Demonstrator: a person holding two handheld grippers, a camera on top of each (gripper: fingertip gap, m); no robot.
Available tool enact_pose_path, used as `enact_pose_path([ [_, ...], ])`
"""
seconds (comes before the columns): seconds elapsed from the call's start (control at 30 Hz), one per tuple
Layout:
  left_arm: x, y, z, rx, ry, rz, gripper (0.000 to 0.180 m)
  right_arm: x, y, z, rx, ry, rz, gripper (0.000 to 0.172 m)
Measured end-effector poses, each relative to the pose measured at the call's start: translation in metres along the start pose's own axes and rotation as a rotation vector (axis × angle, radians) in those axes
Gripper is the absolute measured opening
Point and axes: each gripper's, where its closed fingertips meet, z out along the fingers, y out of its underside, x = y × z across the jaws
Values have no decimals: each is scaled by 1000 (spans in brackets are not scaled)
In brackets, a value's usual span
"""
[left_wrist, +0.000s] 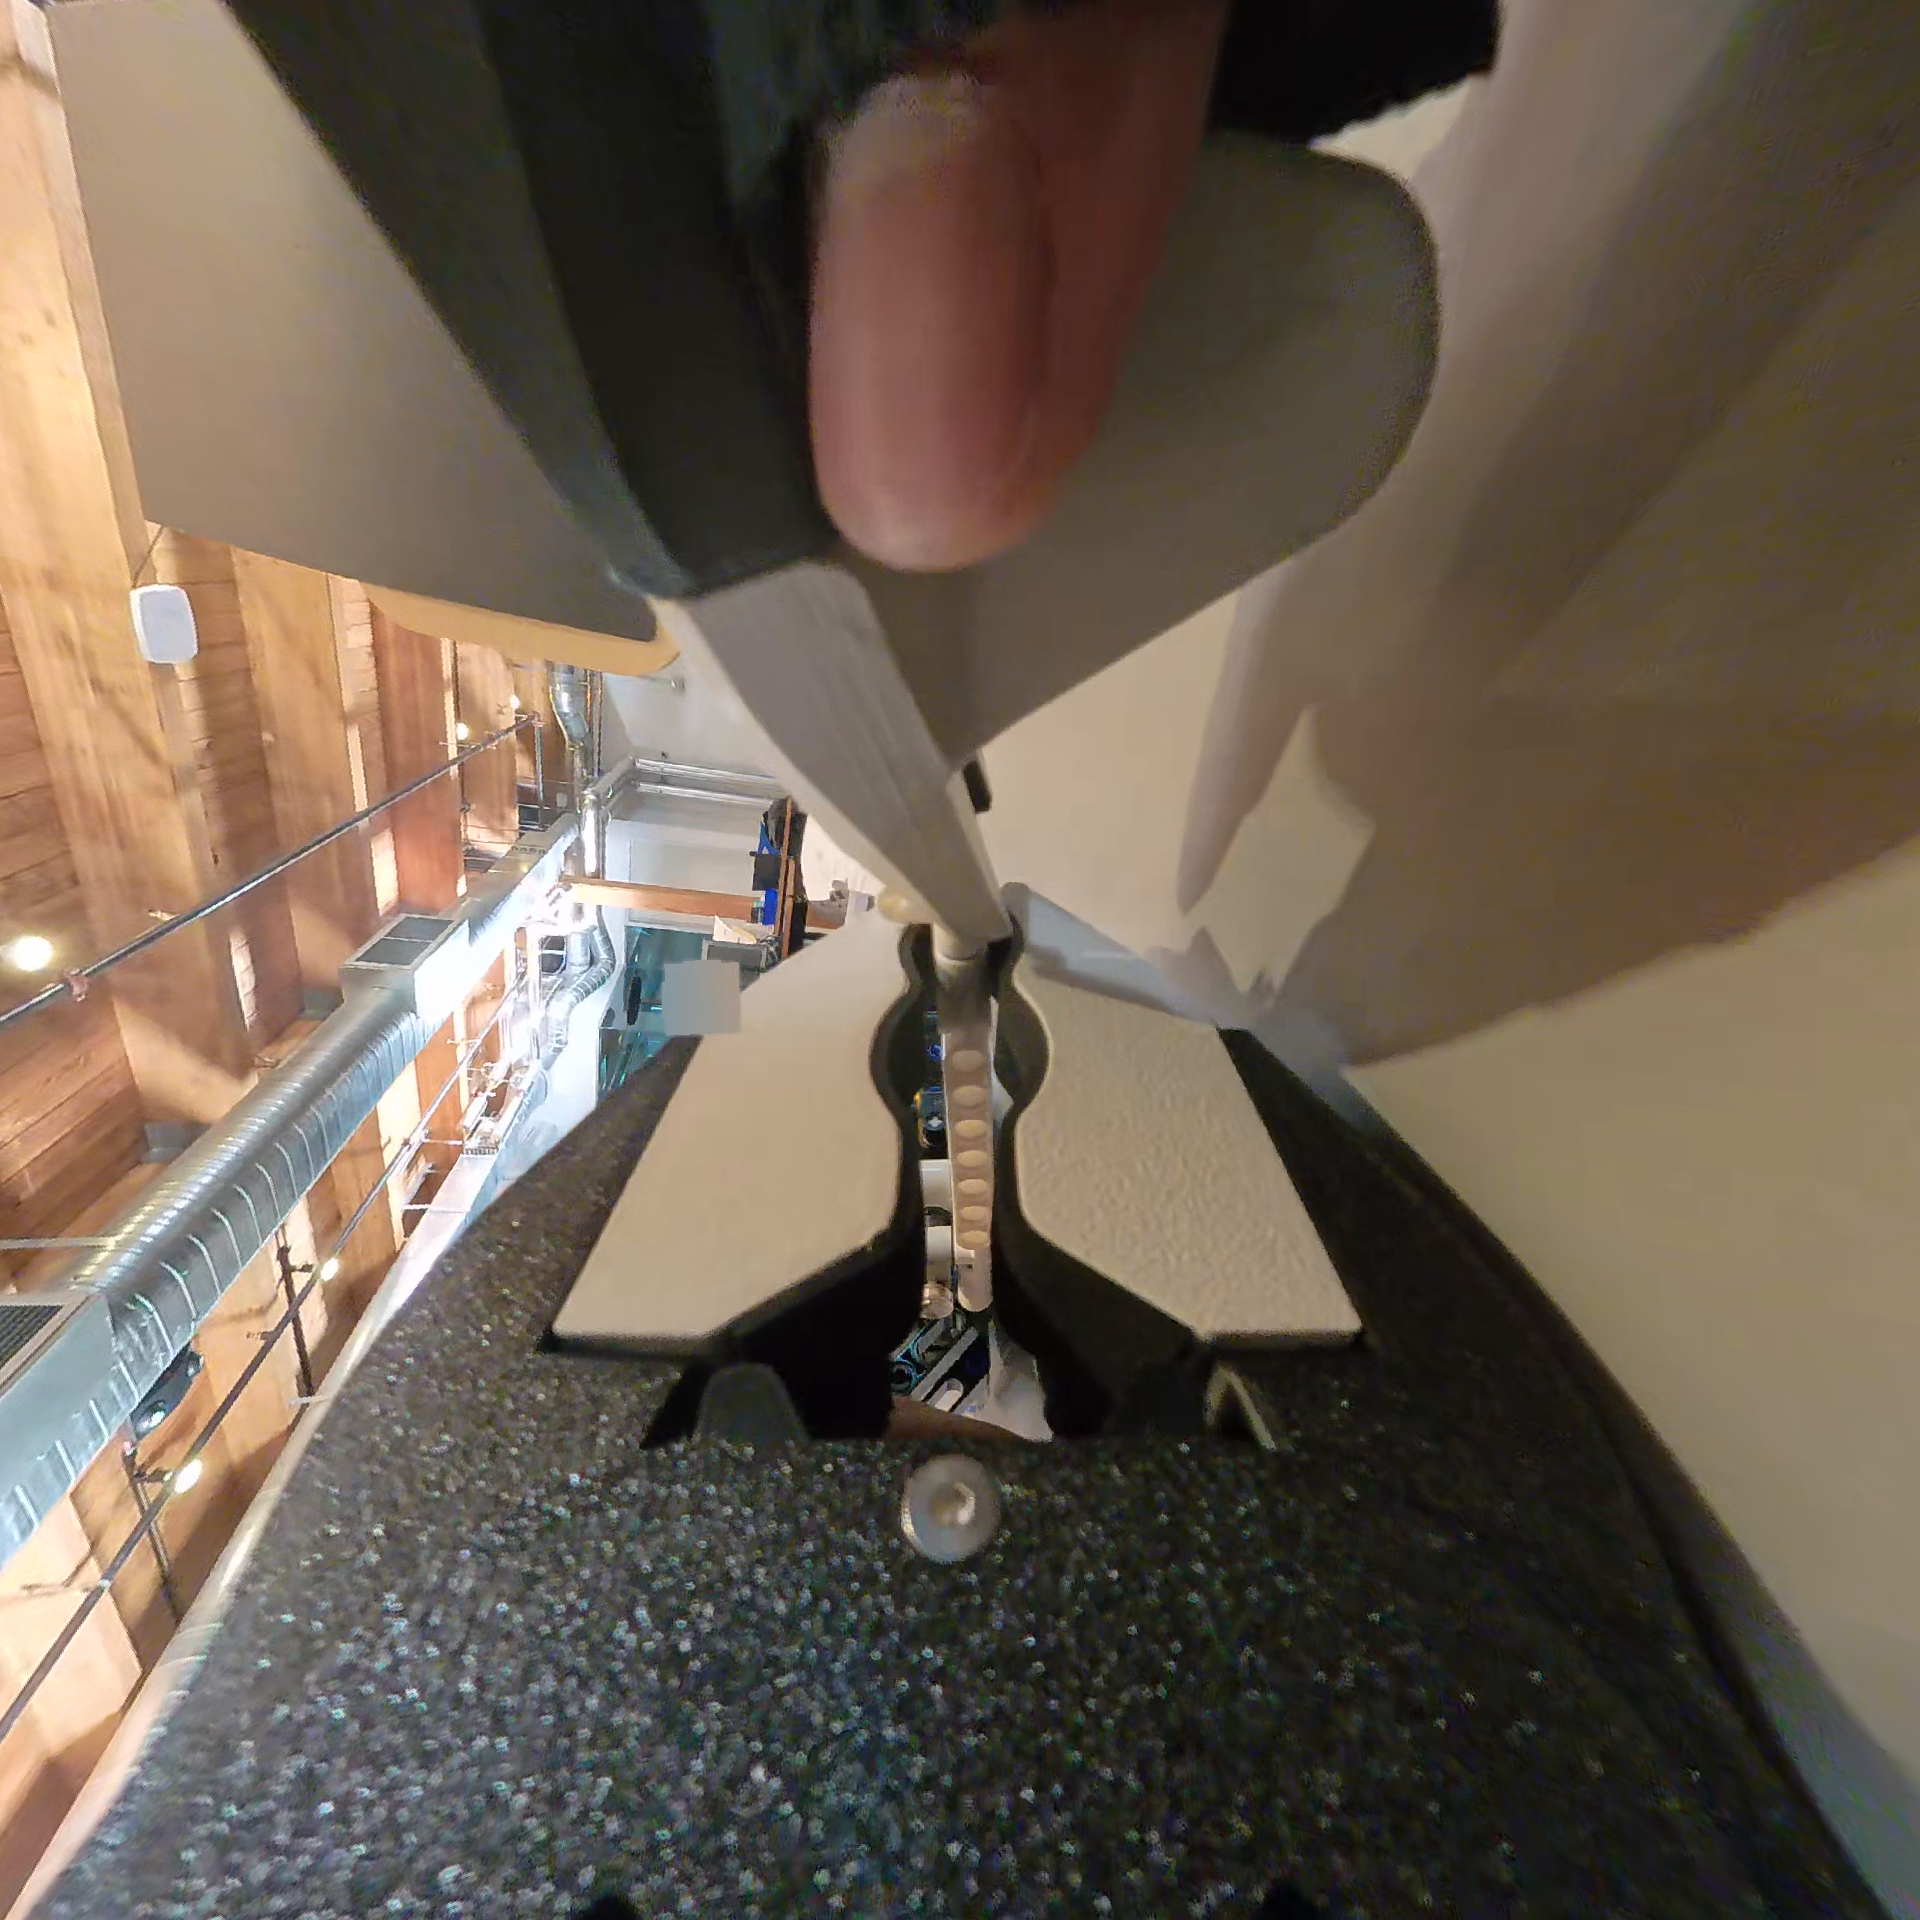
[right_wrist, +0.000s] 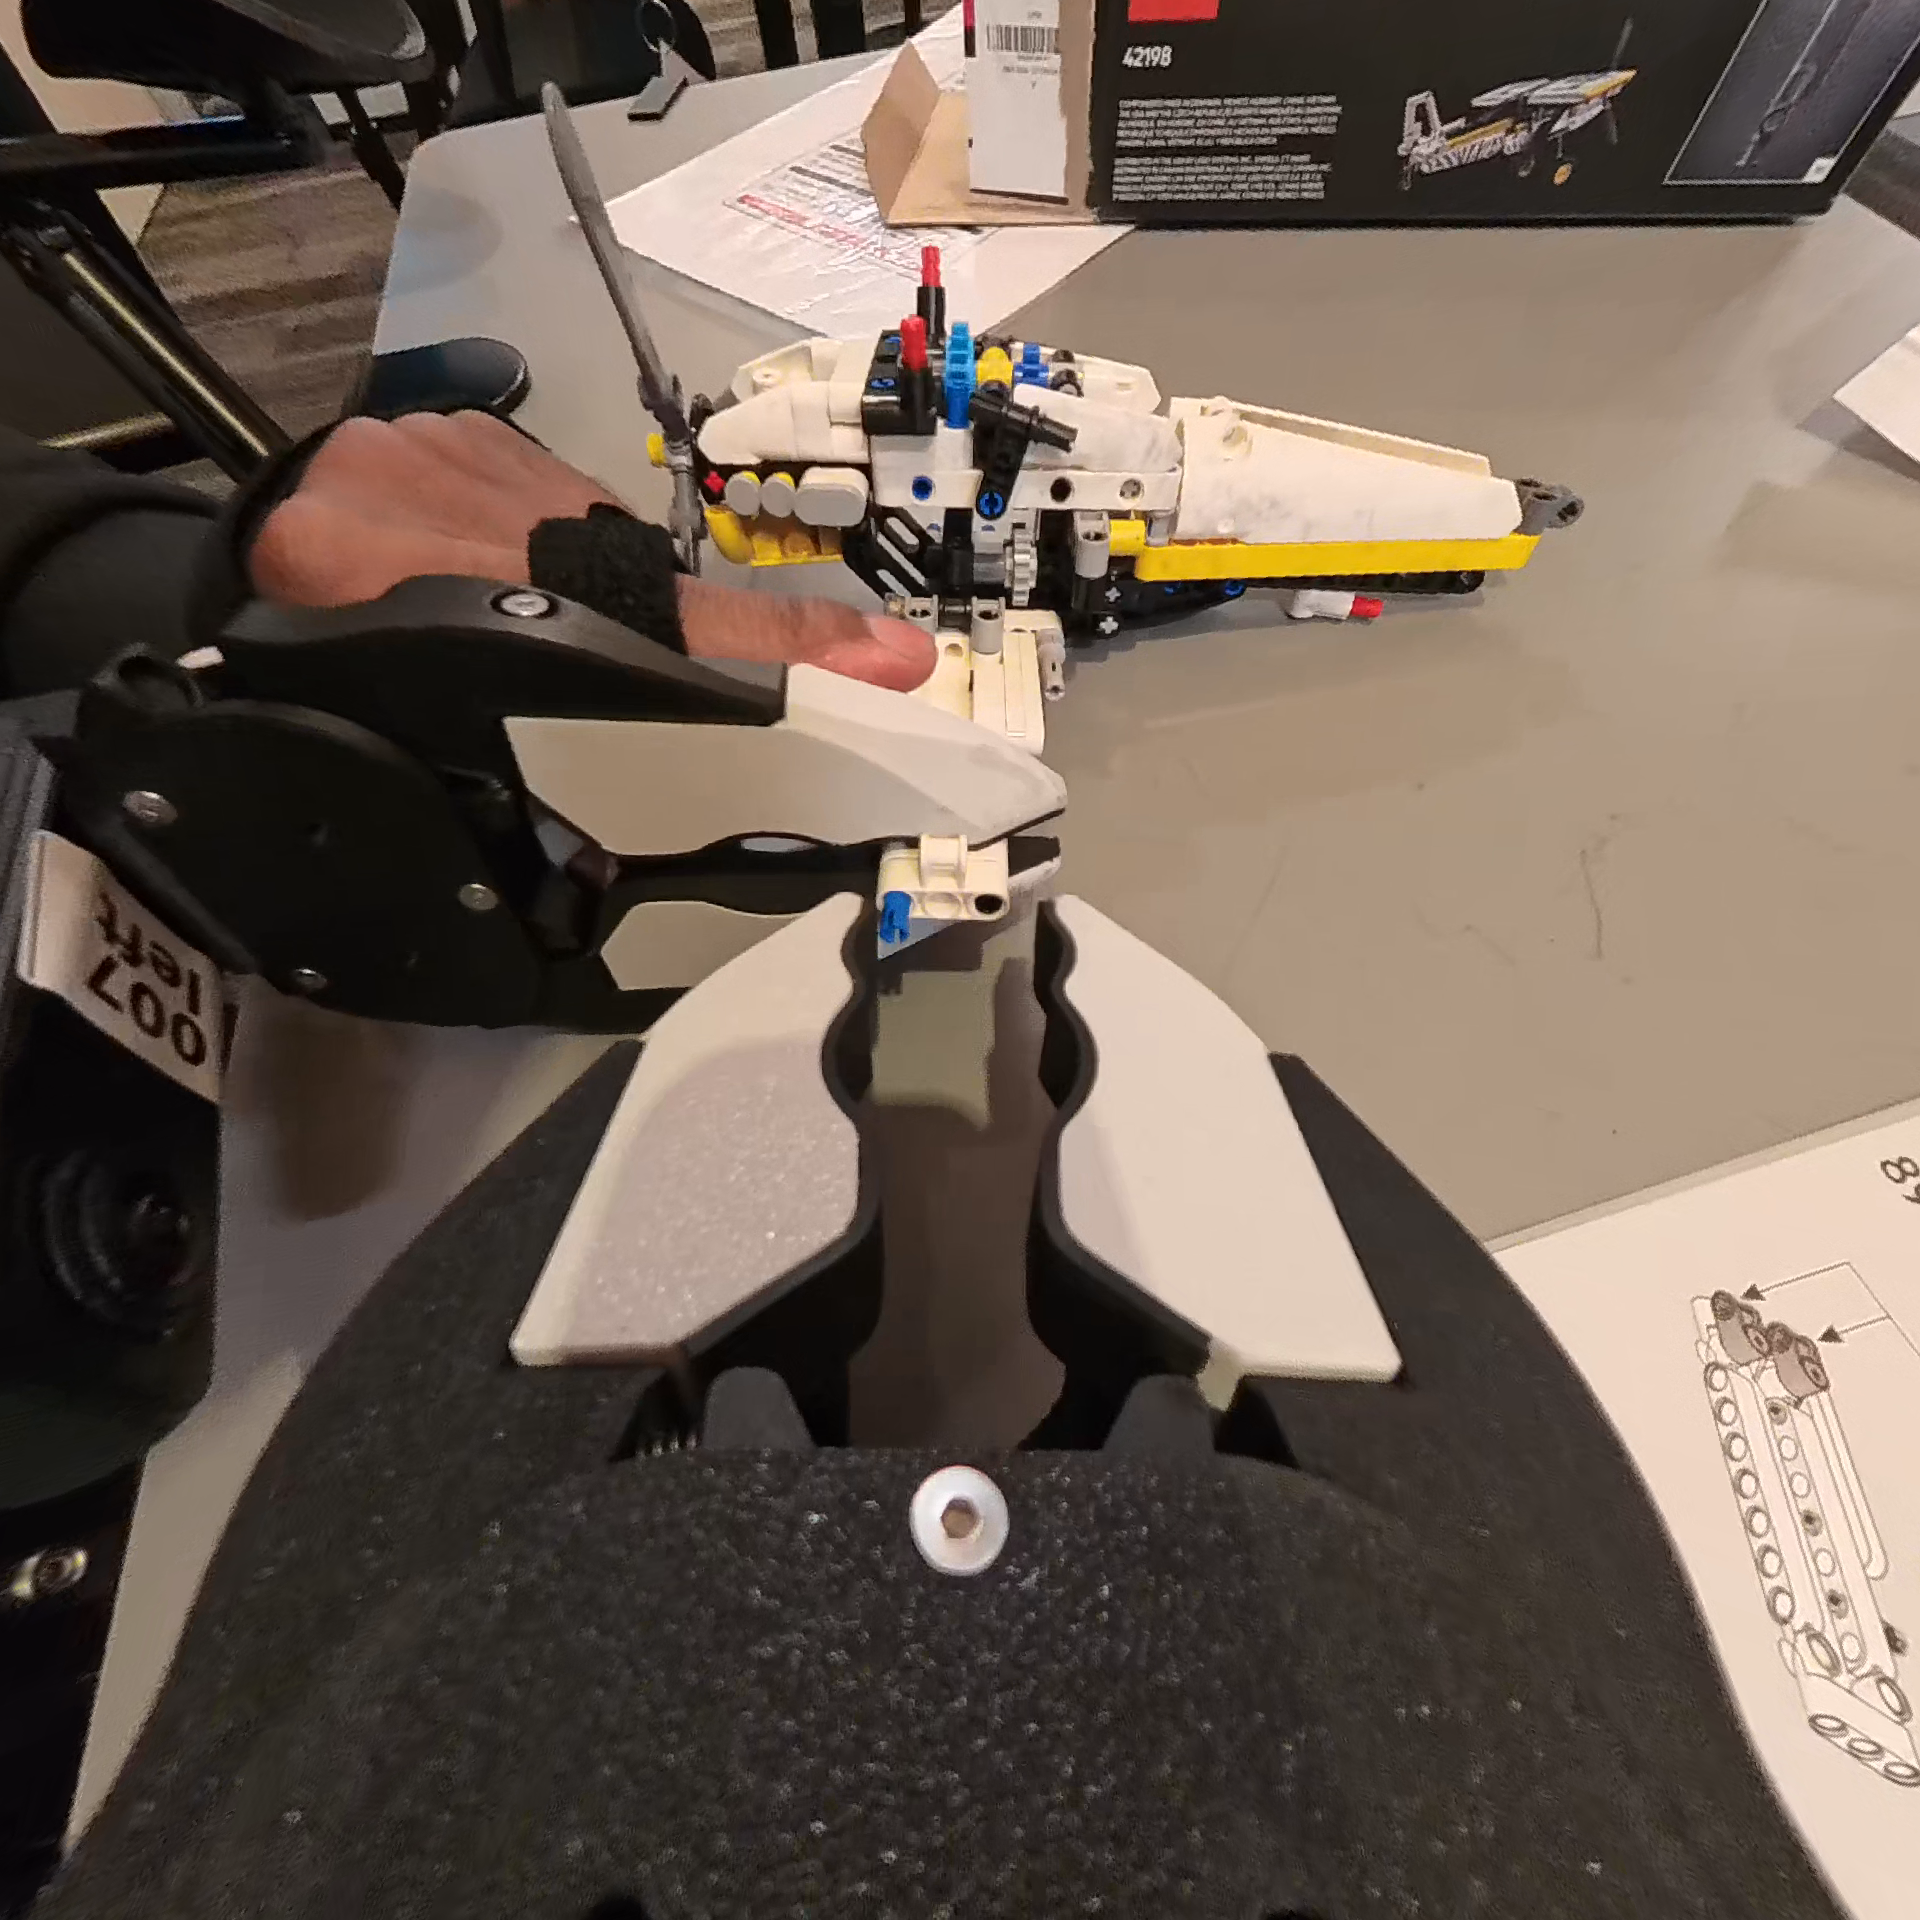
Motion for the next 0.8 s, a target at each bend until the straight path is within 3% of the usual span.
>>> enact_pose_path([
  [0.47, 3, -3, -4, 55, 31, -3, 10, -5, 3, 2, -18, -14, -147, 23],
  [0.8, 6, -10, -6, 98, 48, -6, 11, -7, 9, -6, -17, -2, -146, 23],
])
